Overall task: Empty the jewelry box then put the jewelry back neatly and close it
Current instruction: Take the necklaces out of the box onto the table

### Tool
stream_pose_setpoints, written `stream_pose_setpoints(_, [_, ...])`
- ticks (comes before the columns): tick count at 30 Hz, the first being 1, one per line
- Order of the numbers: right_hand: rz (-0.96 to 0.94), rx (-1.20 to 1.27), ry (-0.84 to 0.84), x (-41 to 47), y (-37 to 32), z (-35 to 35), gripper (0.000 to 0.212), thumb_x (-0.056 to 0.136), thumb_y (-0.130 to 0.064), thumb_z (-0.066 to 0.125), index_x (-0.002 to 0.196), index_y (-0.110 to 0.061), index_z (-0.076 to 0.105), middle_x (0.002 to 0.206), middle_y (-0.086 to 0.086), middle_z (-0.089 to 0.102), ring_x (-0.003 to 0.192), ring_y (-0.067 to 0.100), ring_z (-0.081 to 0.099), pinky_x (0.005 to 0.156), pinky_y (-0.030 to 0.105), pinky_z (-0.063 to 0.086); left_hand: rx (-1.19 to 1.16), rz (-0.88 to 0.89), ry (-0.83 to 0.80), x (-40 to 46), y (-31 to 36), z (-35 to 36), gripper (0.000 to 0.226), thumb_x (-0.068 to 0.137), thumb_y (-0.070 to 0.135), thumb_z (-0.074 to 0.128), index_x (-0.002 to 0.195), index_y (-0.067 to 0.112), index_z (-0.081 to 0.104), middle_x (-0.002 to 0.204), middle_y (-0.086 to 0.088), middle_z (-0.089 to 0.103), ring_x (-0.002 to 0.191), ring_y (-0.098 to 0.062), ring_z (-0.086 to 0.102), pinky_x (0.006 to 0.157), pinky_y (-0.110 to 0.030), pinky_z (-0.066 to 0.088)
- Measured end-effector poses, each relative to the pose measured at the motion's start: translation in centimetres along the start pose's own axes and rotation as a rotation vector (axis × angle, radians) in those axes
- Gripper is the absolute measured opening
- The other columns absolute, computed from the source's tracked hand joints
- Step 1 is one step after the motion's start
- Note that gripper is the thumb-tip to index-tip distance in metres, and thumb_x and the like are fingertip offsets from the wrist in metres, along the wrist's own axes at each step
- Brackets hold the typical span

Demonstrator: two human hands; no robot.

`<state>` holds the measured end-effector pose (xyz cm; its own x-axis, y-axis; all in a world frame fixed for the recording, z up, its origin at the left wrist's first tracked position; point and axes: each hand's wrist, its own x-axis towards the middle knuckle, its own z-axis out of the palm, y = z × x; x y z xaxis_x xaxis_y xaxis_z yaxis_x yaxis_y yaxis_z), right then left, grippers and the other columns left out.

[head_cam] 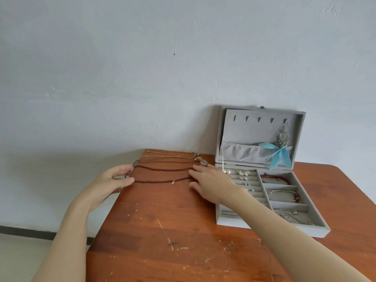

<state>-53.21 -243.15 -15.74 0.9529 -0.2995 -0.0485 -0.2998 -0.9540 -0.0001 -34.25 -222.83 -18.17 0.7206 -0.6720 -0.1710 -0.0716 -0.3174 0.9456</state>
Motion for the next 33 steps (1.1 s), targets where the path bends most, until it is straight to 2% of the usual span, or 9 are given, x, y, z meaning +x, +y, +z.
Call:
stream_pose_setpoints(2, [-0.006, -0.061, -0.114, -0.3, -0.3, 0.1, 0.058, 0.098, -0.046, 0.021, 0.145, -0.012, 0.022, 0.154, 0.006, 0.021, 0.142, 0.02, 0.017, 0.117, 0.038, 0.001, 0.012, -0.006, -0.025, -0.3, 0.0, -0.1, 0.046, 0.085, 0.008, 0.062, 0.128, 0.021, 0.049, 0.122, 0.007, 0.05, 0.11, -0.015, 0.056, 0.088, -0.03, 0.045])
stream_pose_setpoints(5, [0.061, -0.075, -0.208, -0.1, -0.6, 0.3, 0.066, 0.096, -0.054, 0.01, 0.149, -0.015, 0.002, 0.158, 0.006, 0.001, 0.145, 0.019, 0.001, 0.117, 0.04, -0.009, 0.048, 0.027, 0.07, -0.2, -0.2, 0.3, 0.041, 0.085, 0.01, 0.064, 0.123, 0.019, 0.054, 0.118, 0.004, 0.054, 0.1, -0.01, 0.058, 0.085, -0.028, 0.044])
stream_pose_setpoints(12, [0.221, -0.083, -0.257, 0.7, -1.3, 0.5, 0.071, 0.093, -0.059, 0.006, 0.148, -0.016, -0.006, 0.155, 0.017, -0.007, 0.144, 0.029, -0.009, 0.116, 0.038, -0.01, 0.159, 0.108, 0.357, 1.1, -0.5, 1.5, 0.019, 0.082, 0.019, 0.067, 0.101, 0.016, 0.068, 0.098, -0.003, 0.067, 0.095, -0.023, 0.061, 0.085, -0.036, 0.047])
stream_pose_setpoints(20, [0.28, -0.098, -0.228, 0.8, -1.9, 0.7, 0.07, 0.094, -0.057, 0.005, 0.149, -0.013, -0.003, 0.155, 0.019, -0.004, 0.144, 0.033, -0.004, 0.116, 0.039, -0.009, 0.322, 0.185, 0.501, 1.9, 0.0, 2.9, 0.018, 0.084, 0.02, 0.065, 0.099, 0.013, 0.07, 0.095, -0.002, 0.068, 0.088, -0.017, 0.058, 0.08, -0.026, 0.04])
stream_pose_setpoints(24, [0.235, -0.028, -0.066, 0.5, -1.7, 1.0, 0.063, 0.097, -0.049, 0.011, 0.149, -0.012, 0.008, 0.155, 0.019, 0.005, 0.144, 0.03, 0.004, 0.117, 0.039, -0.005, 0.442, 0.198, 0.474, 2.1, 0.3, 2.8, 0.035, 0.086, 0.022, 0.063, 0.12, 0.013, 0.059, 0.112, -0.008, 0.062, 0.1, -0.024, 0.058, 0.089, -0.033, 0.041])
stream_pose_setpoints(28, [0.101, 0.087, 0.172, -0.8, -1.5, 0.5, 0.052, 0.098, -0.037, 0.03, 0.144, -0.013, 0.024, 0.152, 0.013, 0.023, 0.14, 0.027, 0.022, 0.117, 0.042, 0.003, 0.601, 0.376, 0.472, 1.1, 1.6, 3.7, 0.034, 0.088, 0.02, 0.059, 0.121, 0.011, 0.057, 0.116, -0.01, 0.055, 0.108, -0.027, 0.054, 0.091, -0.035, 0.04])
stream_pose_setpoints(30, [0.045, 0.133, 0.318, -1.8, -1.4, -0.2, 0.045, 0.095, -0.028, 0.043, 0.136, -0.01, 0.041, 0.141, 0.016, 0.041, 0.129, 0.031, 0.041, 0.115, 0.044, 0.019, 0.675, 0.469, 0.443, 0.2, 2.4, 4.7, 0.032, 0.089, 0.02, 0.057, 0.12, 0.013, 0.058, 0.115, -0.006, 0.055, 0.107, -0.025, 0.054, 0.087, -0.035, 0.042])
stream_pose_setpoints(32, [0.025, 0.132, 0.509, -2.7, -1.0, -0.6, 0.036, 0.083, -0.022, 0.055, 0.116, -0.008, 0.061, 0.115, 0.014, 0.063, 0.101, 0.03, 0.063, 0.098, 0.045, 0.044, 0.752, 0.535, 0.413, -0.8, 3.5, 6.0, 0.031, 0.09, 0.024, 0.054, 0.121, 0.017, 0.057, 0.118, -0.001, 0.054, 0.106, -0.023, 0.055, 0.084, -0.036, 0.045])
stream_pose_setpoints(33, [0.033, 0.136, 0.571, -3.3, -0.5, -0.9, 0.034, 0.078, -0.023, 0.057, 0.108, -0.009, 0.066, 0.106, 0.011, 0.067, 0.09, 0.027, 0.067, 0.088, 0.042, 0.051, 0.778, 0.566, 0.408, -1.4, 4.1, 6.7, 0.03, 0.091, 0.024, 0.053, 0.12, 0.018, 0.057, 0.118, 0.001, 0.054, 0.104, -0.022, 0.057, 0.082, -0.036, 0.046])
